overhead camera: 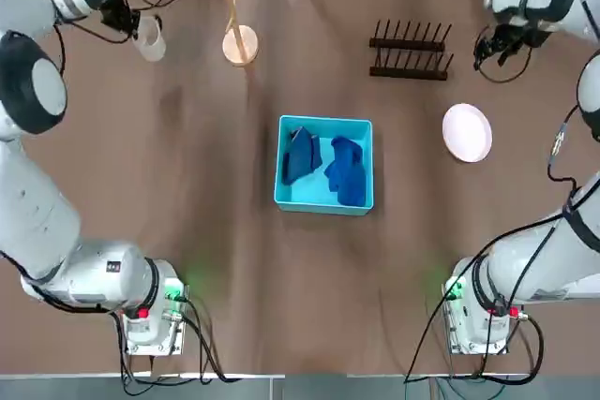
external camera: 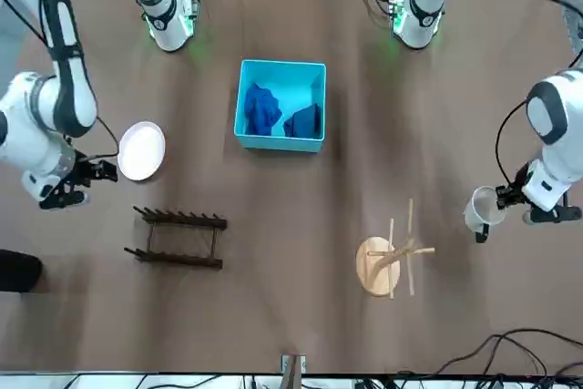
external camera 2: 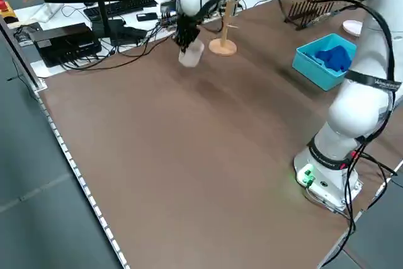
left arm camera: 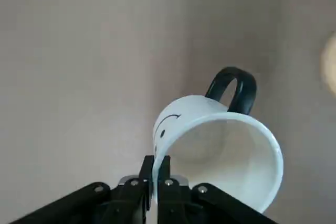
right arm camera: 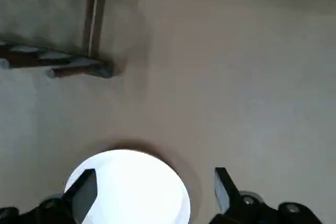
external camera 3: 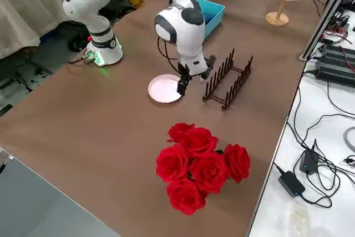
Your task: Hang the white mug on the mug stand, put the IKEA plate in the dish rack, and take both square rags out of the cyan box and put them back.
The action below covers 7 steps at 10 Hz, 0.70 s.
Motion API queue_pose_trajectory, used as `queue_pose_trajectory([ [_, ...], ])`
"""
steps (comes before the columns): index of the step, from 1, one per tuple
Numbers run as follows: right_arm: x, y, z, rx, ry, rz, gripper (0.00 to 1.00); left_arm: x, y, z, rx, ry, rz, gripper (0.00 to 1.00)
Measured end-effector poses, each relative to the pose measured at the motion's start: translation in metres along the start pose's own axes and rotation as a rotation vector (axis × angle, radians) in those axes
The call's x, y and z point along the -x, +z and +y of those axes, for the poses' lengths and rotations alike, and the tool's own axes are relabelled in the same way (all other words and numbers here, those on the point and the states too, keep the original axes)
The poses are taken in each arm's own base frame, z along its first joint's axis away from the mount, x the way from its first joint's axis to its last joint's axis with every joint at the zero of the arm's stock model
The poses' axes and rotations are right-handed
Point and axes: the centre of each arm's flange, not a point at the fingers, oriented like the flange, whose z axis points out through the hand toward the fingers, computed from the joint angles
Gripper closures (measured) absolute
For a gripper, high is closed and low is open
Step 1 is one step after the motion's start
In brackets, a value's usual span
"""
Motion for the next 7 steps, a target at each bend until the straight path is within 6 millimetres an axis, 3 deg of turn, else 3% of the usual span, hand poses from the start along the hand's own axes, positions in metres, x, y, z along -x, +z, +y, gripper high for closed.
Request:
queue_pose_trajectory([
  [2, 0.007, 0.007, 0.007, -0.005, -0.011, -0.011, 0.01, -0.013, -0.038, 0.053, 0.031, 0.079, 0.084, 0.93],
  [3, 0.012, 0.013, 0.007, -0.01, -0.014, -0.024, 0.02, -0.016, -0.046, 0.076, 0.045, 0.112, 0.102, 0.93],
  [5, 0.026, 0.032, 0.008, -0.01, -0.031, -0.062, 0.04, -0.017, -0.05, 0.107, 0.067, 0.122, 0.113, 0.93],
  [7, 0.051, 0.056, 0.031, 0.019, -0.05, -0.061, 0.05, -0.017, -0.051, 0.128, 0.083, 0.086, 0.128, 0.93],
])
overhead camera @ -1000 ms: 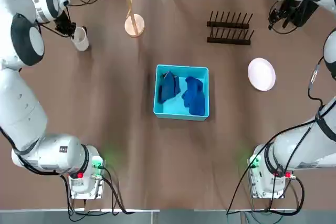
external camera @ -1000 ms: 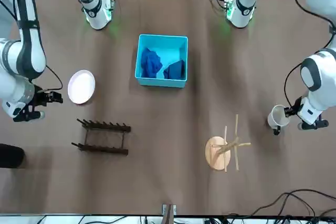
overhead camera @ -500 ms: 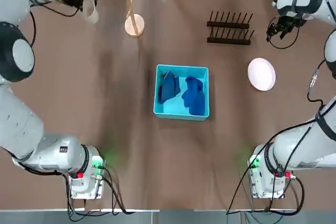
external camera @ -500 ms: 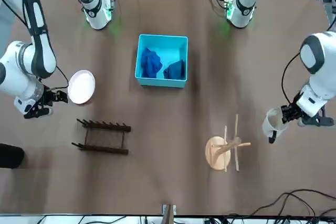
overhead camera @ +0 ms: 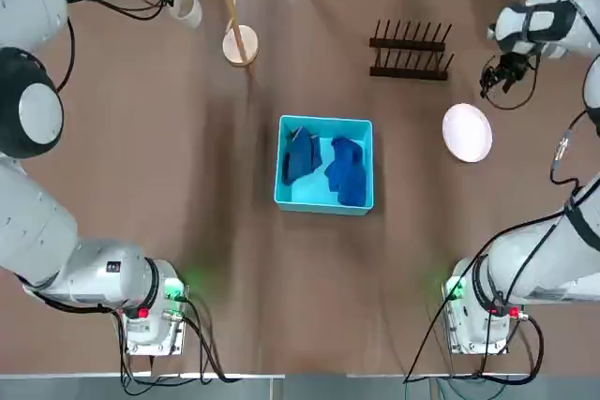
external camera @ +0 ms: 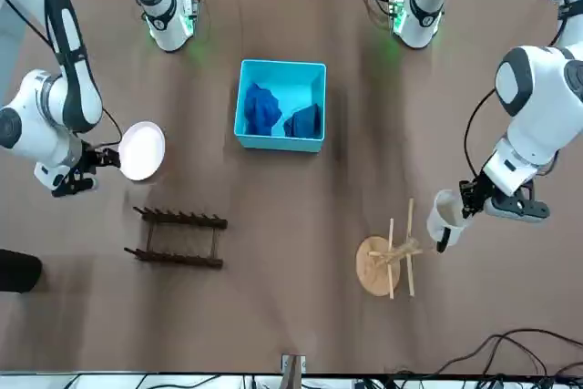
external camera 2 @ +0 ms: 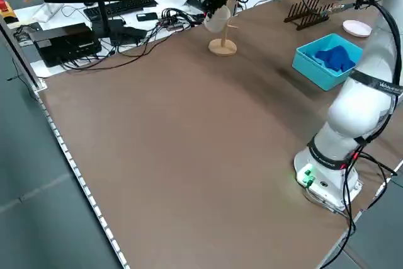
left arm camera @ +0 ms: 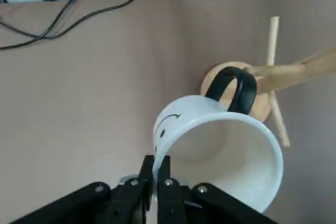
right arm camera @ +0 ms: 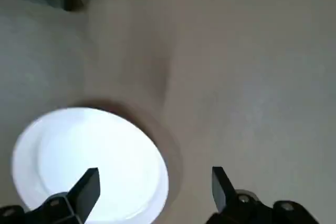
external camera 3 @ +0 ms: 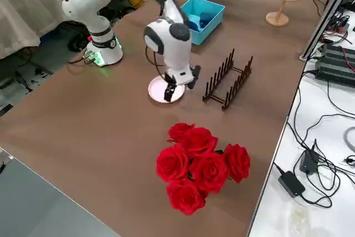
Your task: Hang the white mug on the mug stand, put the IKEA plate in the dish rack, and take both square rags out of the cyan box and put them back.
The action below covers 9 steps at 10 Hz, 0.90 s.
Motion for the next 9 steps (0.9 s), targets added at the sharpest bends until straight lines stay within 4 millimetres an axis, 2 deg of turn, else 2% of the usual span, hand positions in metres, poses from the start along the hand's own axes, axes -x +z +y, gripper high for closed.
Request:
queue_pose_trajectory([
  [2, 0.024, 0.033, 0.012, 0.025, -0.02, 0.022, 0.06, -0.002, 0.0, 0.004, 0.001, -0.027, 0.02, 0.93],
  [4, 0.028, 0.048, 0.008, 0.03, -0.031, 0.027, 0.11, -0.002, 0.006, 0.01, 0.006, -0.05, 0.034, 0.93],
  [7, 0.03, 0.064, 0.005, 0.043, -0.035, 0.043, 0.18, -0.001, 0.03, 0.032, 0.026, -0.085, 0.031, 0.93],
  [8, 0.03, 0.069, 0.005, 0.044, -0.036, 0.043, 0.25, -0.002, 0.036, 0.039, 0.034, -0.093, 0.04, 0.93],
  [9, 0.029, 0.072, 0.004, 0.047, -0.037, 0.044, 0.36, -0.002, 0.041, 0.043, 0.038, -0.099, 0.046, 0.93],
])
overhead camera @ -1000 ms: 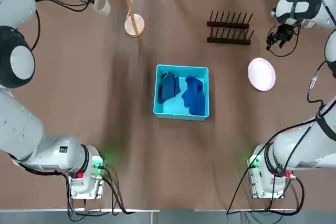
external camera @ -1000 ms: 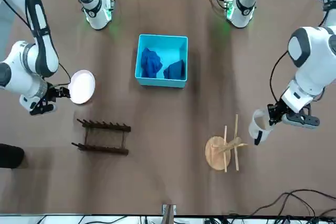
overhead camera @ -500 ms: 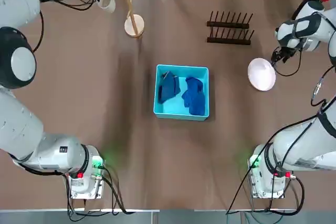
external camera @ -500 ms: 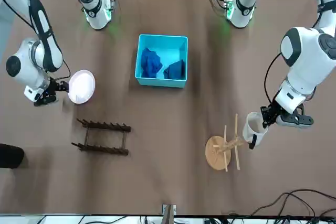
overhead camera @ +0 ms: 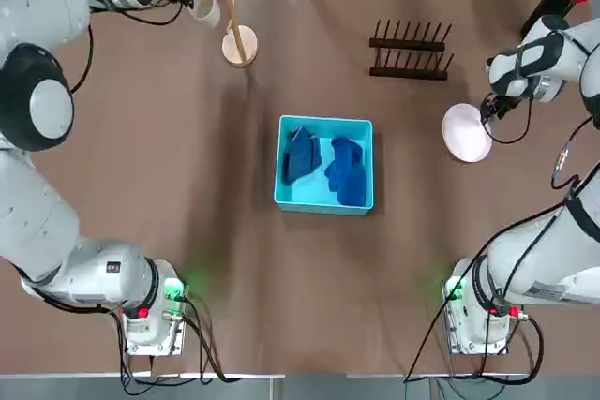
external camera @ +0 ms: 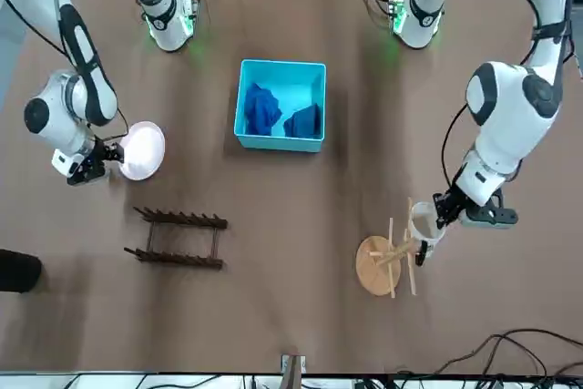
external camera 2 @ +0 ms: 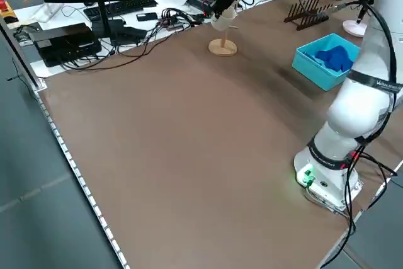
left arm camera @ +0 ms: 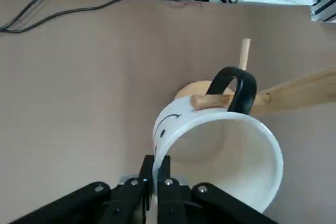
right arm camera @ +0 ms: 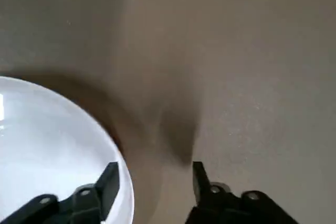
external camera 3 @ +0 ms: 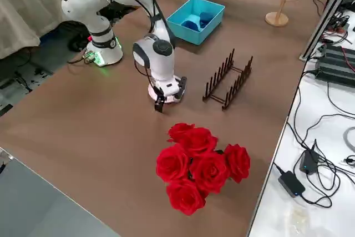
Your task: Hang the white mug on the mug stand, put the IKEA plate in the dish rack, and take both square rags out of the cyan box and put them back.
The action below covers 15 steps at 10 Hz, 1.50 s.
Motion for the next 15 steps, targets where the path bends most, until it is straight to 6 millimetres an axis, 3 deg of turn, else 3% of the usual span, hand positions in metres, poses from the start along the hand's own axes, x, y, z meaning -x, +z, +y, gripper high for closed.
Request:
queue_pose_trajectory([
  [3, -0.003, 0.002, -0.005, 0.002, -0.012, 0.002, 0.59, -0.001, 0.01, 0.011, 0.013, -0.029, -0.006, 0.93],
  [5, -0.005, 0.002, -0.008, 0.002, -0.019, 0.003, 0.74, -0.001, 0.014, 0.02, 0.023, -0.044, -0.009, 0.86],
  [6, -0.005, 0.002, -0.008, 0.002, -0.019, 0.003, 0.78, -0.002, 0.013, 0.021, 0.024, -0.052, -0.007, 0.8],
  [8, -0.007, -0.003, -0.012, -0.002, -0.03, -0.003, 0.93, -0.009, 0.002, 0.018, 0.023, -0.058, 0.005, 0.51],
  [11, -0.015, -0.016, -0.014, -0.016, -0.059, -0.052, 0.97, -0.01, -0.061, 0.0, -0.009, -0.016, -0.091, 0.07],
  [13, -0.024, -0.062, -0.006, -0.029, -0.093, -0.151, 0.97, 0.007, -0.11, -0.001, -0.02, 0.033, -0.209, 0.02],
  [14, -0.028, -0.095, 0.002, -0.041, -0.094, -0.214, 0.97, 0.021, -0.132, 0.012, -0.019, 0.065, -0.267, 0.0],
  [15, -0.031, -0.128, 0.009, -0.041, -0.095, -0.261, 0.97, 0.037, -0.146, 0.04, -0.015, 0.117, -0.319, 0.0],
])
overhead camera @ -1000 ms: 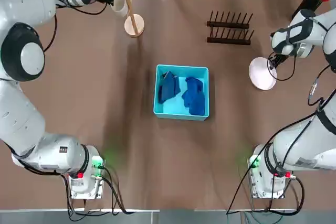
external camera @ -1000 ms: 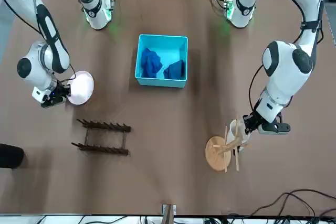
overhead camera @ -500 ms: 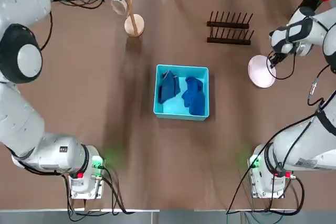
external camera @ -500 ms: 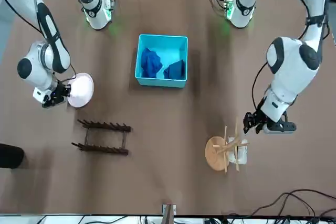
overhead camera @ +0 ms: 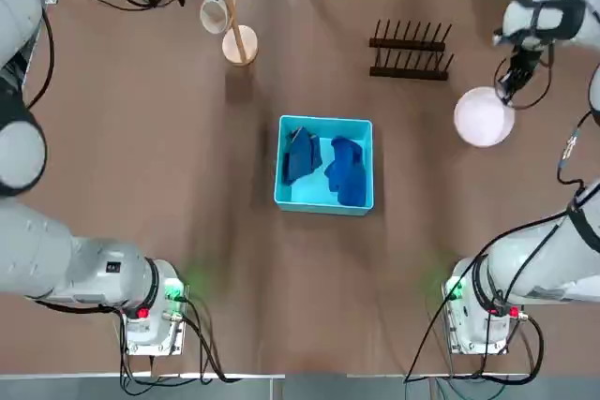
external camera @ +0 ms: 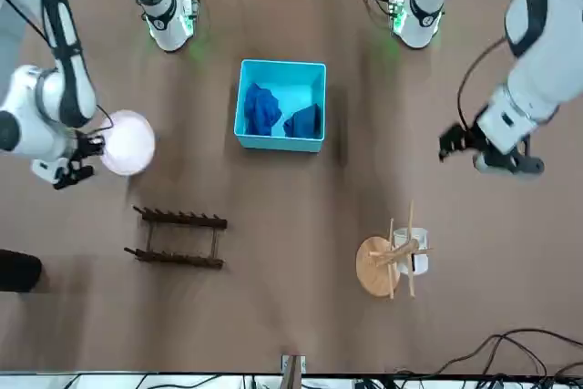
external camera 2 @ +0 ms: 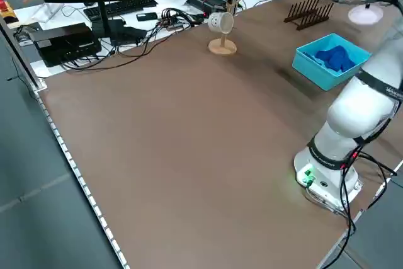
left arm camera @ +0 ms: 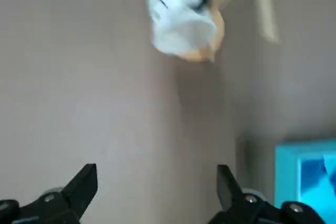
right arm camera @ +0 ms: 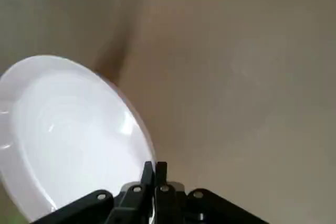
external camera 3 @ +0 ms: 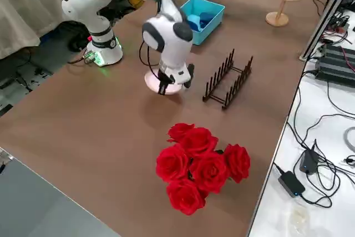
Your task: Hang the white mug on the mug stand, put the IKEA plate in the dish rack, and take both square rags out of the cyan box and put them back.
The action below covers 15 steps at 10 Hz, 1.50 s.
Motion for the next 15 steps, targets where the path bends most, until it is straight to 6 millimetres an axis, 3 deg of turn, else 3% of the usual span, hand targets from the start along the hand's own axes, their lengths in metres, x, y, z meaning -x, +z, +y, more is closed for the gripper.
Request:
queue_pose_trajectory([
  [1, 0.006, -0.031, 0.004, 0.006, 0.004, -0.032, 0.97, 0.013, 0.003, 0.04, -0.003, 0.064, -0.037, 0.0],
  [3, 0.012, -0.087, -0.002, 0.012, 0.014, -0.071, 0.97, 0.038, 0.036, 0.119, -0.016, 0.14, -0.106, 0.0],
  [5, 0.002, -0.143, -0.034, 0.103, 0.11, -0.103, 0.97, 0.054, 0.057, 0.171, -0.02, 0.16, -0.132, 0.0],
  [6, -0.013, -0.184, -0.089, 0.265, 0.233, -0.134, 0.97, 0.058, 0.072, 0.193, -0.014, 0.175, -0.147, 0.0],
  [7, -0.022, -0.206, -0.128, 0.359, 0.294, -0.128, 0.97, 0.061, 0.084, 0.209, -0.004, 0.202, -0.152, 0.0],
  [9, -0.036, -0.24, -0.191, 0.509, 0.421, -0.044, 0.96, 0.085, 0.133, 0.275, 0.024, 0.259, -0.182, 0.0],
  [11, -0.059, -0.238, -0.221, 0.686, 0.445, 0.005, 0.97, 0.113, 0.181, 0.326, 0.002, 0.331, -0.199, 0.0],
  [13, -0.091, -0.217, -0.244, 0.814, 0.44, 0.043, 0.97, 0.131, 0.224, 0.353, 0.0, 0.346, -0.22, 0.0],
  [15, -0.12, -0.189, -0.253, 0.893, 0.519, 0.071, 0.97, 0.142, 0.277, 0.369, -0.026, 0.334, -0.2, 0.0],
])
